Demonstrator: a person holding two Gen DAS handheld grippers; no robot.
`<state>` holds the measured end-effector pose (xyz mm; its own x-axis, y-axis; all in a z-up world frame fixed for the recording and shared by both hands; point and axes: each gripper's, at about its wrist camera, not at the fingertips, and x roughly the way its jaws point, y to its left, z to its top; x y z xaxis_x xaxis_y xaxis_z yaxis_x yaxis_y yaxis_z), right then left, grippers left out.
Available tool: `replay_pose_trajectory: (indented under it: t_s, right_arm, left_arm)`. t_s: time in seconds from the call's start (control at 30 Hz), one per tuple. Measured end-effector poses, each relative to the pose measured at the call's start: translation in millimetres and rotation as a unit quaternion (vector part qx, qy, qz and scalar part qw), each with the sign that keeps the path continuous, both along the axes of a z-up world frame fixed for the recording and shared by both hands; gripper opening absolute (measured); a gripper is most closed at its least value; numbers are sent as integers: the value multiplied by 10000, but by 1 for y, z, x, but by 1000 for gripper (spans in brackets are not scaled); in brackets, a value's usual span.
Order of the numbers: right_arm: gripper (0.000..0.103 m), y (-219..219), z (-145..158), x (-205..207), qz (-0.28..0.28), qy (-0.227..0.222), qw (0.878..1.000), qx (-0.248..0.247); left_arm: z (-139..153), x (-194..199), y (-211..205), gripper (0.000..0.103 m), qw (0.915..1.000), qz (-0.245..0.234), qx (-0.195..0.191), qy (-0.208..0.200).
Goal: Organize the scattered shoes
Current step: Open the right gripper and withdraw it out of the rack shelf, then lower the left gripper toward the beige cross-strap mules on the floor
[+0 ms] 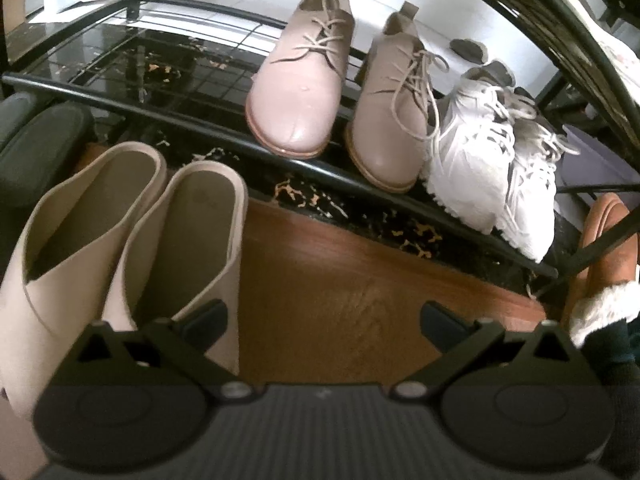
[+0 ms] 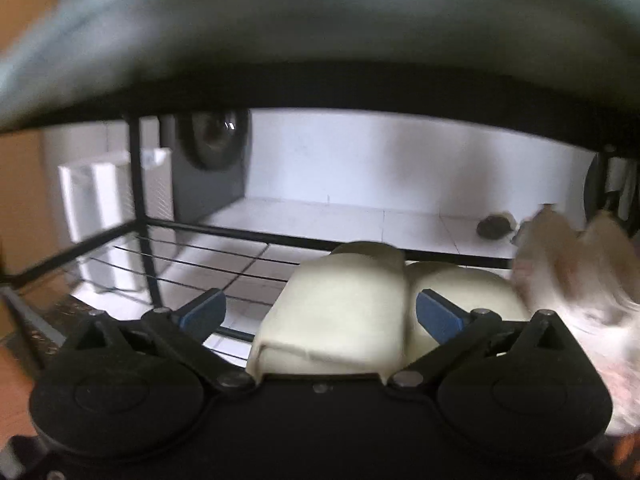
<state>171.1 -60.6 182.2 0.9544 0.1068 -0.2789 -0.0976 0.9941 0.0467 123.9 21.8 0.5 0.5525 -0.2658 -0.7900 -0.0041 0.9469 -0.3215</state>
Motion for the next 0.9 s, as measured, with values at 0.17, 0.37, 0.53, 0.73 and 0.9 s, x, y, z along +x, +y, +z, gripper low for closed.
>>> replay_pose_trajectory:
  t_s: [0.17,0.37,0.53,0.73,0.9]
  right_arm:
    - [103,-53,-19,-120,-140,-291,9995,34]
    - [103,-116,-86,-232,-1437,-109,9892,-265]
    - [103,-140,-127,-243,-2157,-12,9753,474]
    - [103,-147,-142,-224,-1631,440,9818,868]
    - [103,-154,-151,-225,-1352,635,9825,1113]
  left_arm:
    - [6,-4,-2,102,9996,-25,212,-188]
    - [18,-25,-11,102,9955,-257,660,-636]
    - [29,-47,-10,102,9896,-371,941,-1018]
    - [44,-53,18,102,9876,29,984,-1225]
    - [44,-42,51,102,9938,563,732,-614]
